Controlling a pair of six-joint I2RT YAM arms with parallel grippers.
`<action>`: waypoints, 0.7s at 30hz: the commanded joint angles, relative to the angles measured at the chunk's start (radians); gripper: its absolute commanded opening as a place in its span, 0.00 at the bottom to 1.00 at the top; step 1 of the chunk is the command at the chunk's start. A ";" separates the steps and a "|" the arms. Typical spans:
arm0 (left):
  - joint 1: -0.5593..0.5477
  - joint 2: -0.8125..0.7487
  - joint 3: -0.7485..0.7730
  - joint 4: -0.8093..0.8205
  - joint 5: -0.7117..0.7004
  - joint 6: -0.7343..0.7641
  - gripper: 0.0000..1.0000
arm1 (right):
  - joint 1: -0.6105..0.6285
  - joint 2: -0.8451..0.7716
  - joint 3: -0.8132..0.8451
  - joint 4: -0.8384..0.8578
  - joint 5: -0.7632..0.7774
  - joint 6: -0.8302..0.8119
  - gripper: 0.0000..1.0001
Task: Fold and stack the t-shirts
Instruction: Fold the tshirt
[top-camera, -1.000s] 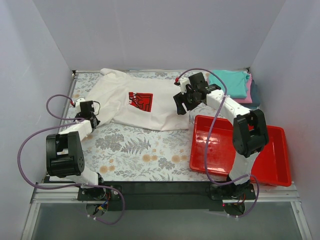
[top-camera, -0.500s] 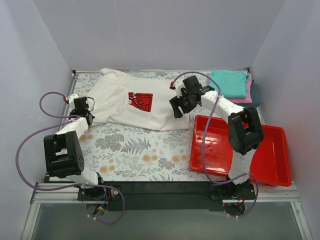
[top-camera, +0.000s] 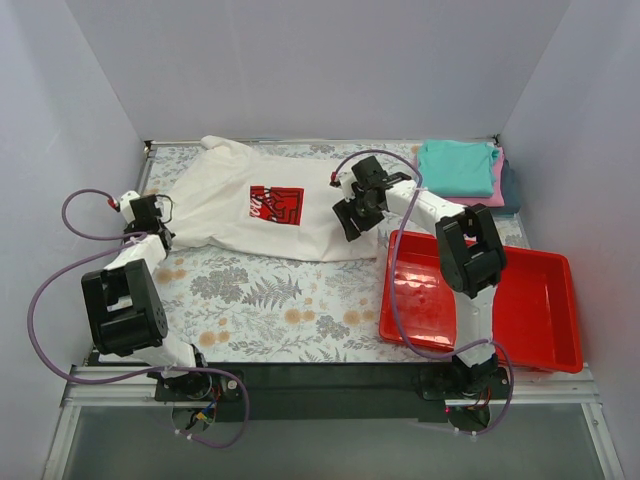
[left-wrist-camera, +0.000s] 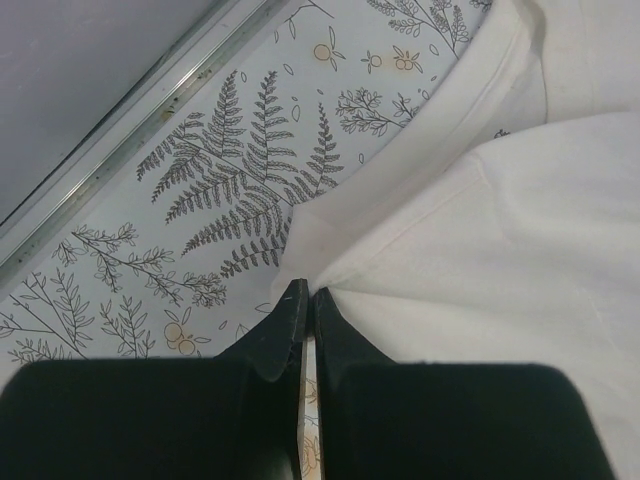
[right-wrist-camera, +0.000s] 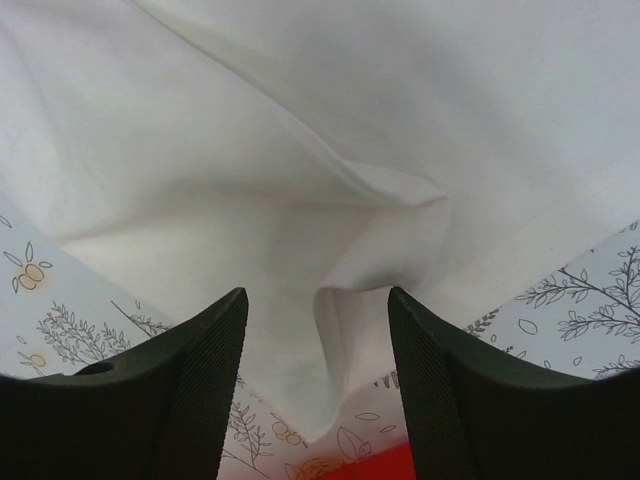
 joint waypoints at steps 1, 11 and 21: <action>0.025 0.003 0.030 0.028 0.001 0.021 0.00 | 0.001 0.030 0.059 -0.019 0.037 0.014 0.51; 0.057 0.064 0.089 0.034 0.029 0.053 0.00 | 0.001 0.011 0.077 -0.071 0.157 0.039 0.01; 0.062 0.099 0.099 0.032 0.026 0.060 0.00 | 0.003 -0.043 0.077 -0.146 0.339 0.063 0.01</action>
